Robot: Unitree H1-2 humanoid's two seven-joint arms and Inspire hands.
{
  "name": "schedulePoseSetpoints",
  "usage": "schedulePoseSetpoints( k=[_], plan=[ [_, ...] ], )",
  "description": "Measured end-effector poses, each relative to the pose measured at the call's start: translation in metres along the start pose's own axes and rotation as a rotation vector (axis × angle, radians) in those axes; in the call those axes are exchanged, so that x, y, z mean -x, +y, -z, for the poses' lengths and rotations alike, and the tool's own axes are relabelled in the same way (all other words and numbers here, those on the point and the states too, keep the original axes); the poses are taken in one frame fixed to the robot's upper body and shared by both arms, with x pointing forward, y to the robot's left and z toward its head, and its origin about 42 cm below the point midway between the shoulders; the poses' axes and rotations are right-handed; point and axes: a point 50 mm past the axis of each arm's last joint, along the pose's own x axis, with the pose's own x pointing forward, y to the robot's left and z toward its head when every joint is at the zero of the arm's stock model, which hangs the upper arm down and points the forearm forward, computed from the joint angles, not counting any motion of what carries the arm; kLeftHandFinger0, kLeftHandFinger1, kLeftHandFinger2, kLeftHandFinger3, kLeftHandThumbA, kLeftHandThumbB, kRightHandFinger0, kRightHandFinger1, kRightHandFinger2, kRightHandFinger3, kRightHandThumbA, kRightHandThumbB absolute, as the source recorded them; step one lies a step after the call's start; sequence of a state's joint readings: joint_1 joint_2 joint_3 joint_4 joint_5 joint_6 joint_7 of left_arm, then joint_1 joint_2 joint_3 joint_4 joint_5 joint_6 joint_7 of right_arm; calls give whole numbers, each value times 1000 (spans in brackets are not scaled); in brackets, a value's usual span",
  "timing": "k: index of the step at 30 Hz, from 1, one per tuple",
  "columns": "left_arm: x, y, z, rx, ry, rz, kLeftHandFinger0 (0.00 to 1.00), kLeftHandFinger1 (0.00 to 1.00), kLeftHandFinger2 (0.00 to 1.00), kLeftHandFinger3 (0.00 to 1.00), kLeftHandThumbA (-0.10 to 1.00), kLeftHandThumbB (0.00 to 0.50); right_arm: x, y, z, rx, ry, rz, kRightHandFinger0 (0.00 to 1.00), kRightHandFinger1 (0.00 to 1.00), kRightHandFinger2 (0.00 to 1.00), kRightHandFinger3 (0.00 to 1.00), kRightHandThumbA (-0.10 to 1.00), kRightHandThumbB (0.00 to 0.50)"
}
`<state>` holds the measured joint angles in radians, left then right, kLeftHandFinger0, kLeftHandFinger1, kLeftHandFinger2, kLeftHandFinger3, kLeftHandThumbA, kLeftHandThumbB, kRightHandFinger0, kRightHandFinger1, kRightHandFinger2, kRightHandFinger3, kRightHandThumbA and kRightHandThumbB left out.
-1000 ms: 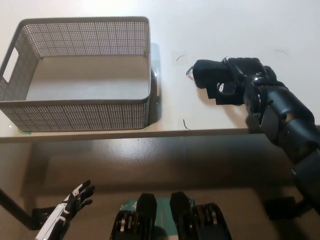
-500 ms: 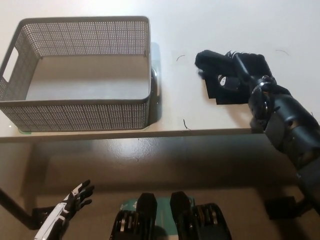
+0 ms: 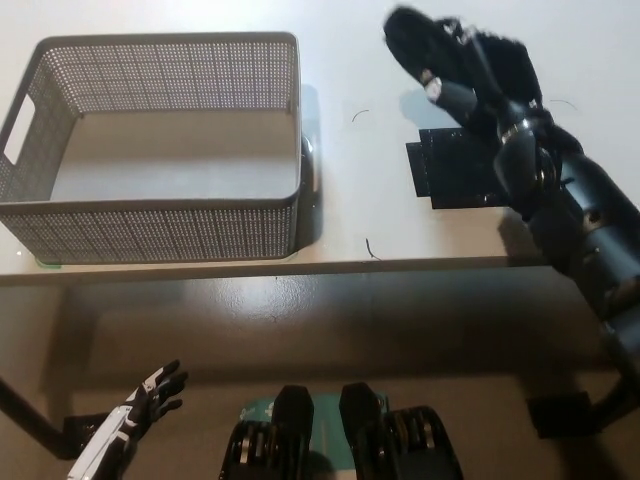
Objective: Use the right hand to pick up the pencil case on the right hand side and put it into a grey container on the left side
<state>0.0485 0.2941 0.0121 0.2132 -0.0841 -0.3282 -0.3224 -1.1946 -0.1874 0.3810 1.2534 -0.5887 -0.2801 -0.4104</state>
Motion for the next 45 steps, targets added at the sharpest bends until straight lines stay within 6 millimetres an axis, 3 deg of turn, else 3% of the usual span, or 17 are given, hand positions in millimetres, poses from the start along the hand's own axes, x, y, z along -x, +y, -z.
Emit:
schedulePoseSetpoints(
  k=[4, 9, 11, 12, 13, 15, 16, 18, 20, 27, 32, 33, 35, 36, 38, 42, 45],
  plan=[
    [1, 0, 0, -1, 2, 1, 1000, 1000, 1000, 1000, 1000, 439, -12, -8, -28, -28, -78, 43, 0, 444, 728, 849, -100, 151],
    [2, 0, 1, 7, 11, 2, 1000, 1000, 1000, 1000, 1000, 480, -20, -3, -66, -73, -156, 61, 0, 394, 753, 867, -100, 167],
    [3, 0, 2, 11, 16, 2, 1000, 1000, 1000, 1000, 1000, 455, -23, 0, -81, -91, -182, 62, 0, 374, 740, 861, -100, 165],
    [3, 0, 2, 11, 16, 2, 1000, 1000, 1000, 1000, 1000, 460, -24, 2, -90, -100, -195, 61, 0, 355, 733, 805, -100, 174],
    [3, 0, 2, 10, 17, 2, 1000, 1000, 1000, 1000, 1000, 455, -26, 3, -97, -106, -206, 62, 0, 275, 699, 719, -100, 228],
    [3, -1, 2, 8, 18, 3, 1000, 1000, 1000, 1000, 1000, 457, -29, 5, -115, -124, -233, 60, 0, 209, 659, 373, -100, 225],
    [4, -1, 2, 7, 19, 3, 1000, 1000, 1000, 1000, 1000, 455, -31, 5, -124, -132, -247, 60, 0, 211, 682, 360, -100, 207],
    [4, -1, 3, 5, 20, 4, 1000, 1000, 1000, 1000, 1000, 423, -34, 5, -142, -147, -274, 62, 0, 243, 731, 507, -100, 193],
    [4, -1, 3, 2, 19, 4, 1000, 1000, 1000, 1000, 1000, 411, -37, 5, -158, -158, -299, 62, 0, 189, 629, 501, -100, 196],
    [3, -3, 3, -31, 16, 20, 1000, 1000, 1000, 1000, 1000, 406, -40, 14, -222, -193, -384, 37, 0, 284, 746, 710, -100, 179],
    [3, -6, 3, -51, 12, 35, 1000, 1000, 1000, 1000, 1000, 397, -32, 37, -253, -210, -393, -27, 0, 327, 795, 810, -100, 153],
    [2, -7, 2, -55, 11, 40, 1000, 1000, 1000, 1000, 1000, 398, -31, 41, -257, -213, -393, -39, 0, 339, 807, 805, -100, 161],
    [1, -8, 2, -61, 8, 48, 1000, 1000, 1000, 1000, 1000, 402, -28, 46, -263, -216, -394, -53, 0, 257, 658, 583, -100, 167],
    [-1, -9, 2, -66, 6, 54, 1000, 1000, 1000, 1000, 1000, 401, -27, 49, -267, -217, -394, -60, 0, 220, 652, 569, -100, 160],
    [-1, -10, 1, -68, 6, 60, 1000, 1000, 1000, 1000, 1000, 389, -26, 51, -269, -217, -395, -66, 0, 238, 732, 684, -100, 125],
    [-5, -14, 0, -75, -1, 78, 1000, 1000, 1000, 1000, 1000, 393, -27, 52, -271, -209, -388, -74, 0, 304, 732, 805, -100, 136],
    [-7, -15, -2, -85, -7, 85, 1000, 1000, 1000, 1000, 1000, 396, -27, 54, -268, -204, -378, -79, 0, 316, 705, 816, -100, 151]
  ],
)
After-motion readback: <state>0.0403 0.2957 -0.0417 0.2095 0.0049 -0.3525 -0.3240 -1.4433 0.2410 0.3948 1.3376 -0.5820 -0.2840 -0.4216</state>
